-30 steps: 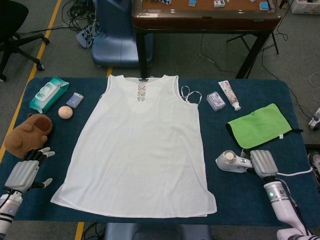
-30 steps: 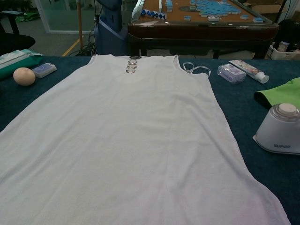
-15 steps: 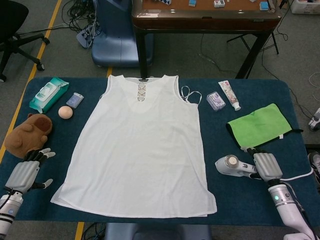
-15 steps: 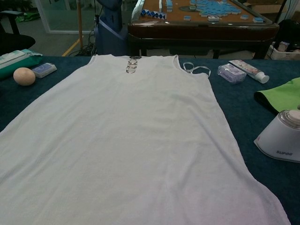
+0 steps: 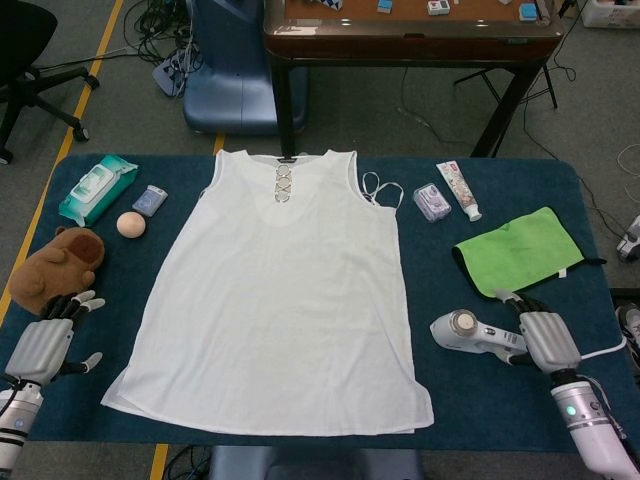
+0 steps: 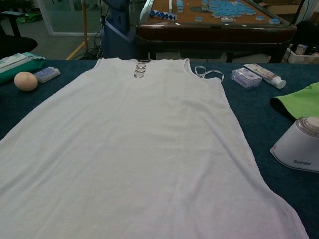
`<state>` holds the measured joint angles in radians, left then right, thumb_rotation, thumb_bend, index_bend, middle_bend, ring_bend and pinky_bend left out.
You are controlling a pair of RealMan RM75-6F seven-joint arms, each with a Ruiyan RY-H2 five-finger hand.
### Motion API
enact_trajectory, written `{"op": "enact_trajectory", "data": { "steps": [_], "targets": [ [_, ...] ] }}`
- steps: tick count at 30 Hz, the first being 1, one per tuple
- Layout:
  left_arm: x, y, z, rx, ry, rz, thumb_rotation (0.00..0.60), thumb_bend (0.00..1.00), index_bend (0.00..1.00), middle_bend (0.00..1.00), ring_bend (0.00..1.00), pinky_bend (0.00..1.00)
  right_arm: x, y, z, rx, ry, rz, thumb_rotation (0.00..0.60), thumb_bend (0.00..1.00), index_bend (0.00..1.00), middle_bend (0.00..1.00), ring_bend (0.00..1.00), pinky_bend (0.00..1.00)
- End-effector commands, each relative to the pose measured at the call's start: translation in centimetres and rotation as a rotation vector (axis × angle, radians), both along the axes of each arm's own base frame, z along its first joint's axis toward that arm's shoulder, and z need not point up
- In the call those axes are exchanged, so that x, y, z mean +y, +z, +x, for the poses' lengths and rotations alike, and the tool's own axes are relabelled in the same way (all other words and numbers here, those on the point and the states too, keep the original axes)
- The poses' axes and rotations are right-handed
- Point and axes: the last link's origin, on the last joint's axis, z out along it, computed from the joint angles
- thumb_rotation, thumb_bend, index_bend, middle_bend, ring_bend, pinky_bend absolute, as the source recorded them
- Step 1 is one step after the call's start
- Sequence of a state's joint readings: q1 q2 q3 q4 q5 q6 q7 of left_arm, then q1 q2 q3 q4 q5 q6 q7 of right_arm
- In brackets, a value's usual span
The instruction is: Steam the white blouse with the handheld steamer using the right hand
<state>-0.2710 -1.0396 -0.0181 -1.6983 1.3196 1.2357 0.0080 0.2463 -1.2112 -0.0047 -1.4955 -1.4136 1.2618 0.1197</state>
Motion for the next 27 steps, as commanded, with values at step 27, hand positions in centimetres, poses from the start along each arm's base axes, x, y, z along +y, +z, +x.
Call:
{"op": "enact_trajectory", "data": {
  "steps": [27],
  "targets": [
    [-1.4, -2.1, 1.5, -0.052, -0.156, 0.128, 0.600, 0.19, 0.18, 0.10, 0.05, 0.00, 6.4, 7.4, -0.4, 0.168, -0.116, -0.335, 0.600, 0.04, 0.24, 0.33, 0.21, 0.19]
  ]
}}
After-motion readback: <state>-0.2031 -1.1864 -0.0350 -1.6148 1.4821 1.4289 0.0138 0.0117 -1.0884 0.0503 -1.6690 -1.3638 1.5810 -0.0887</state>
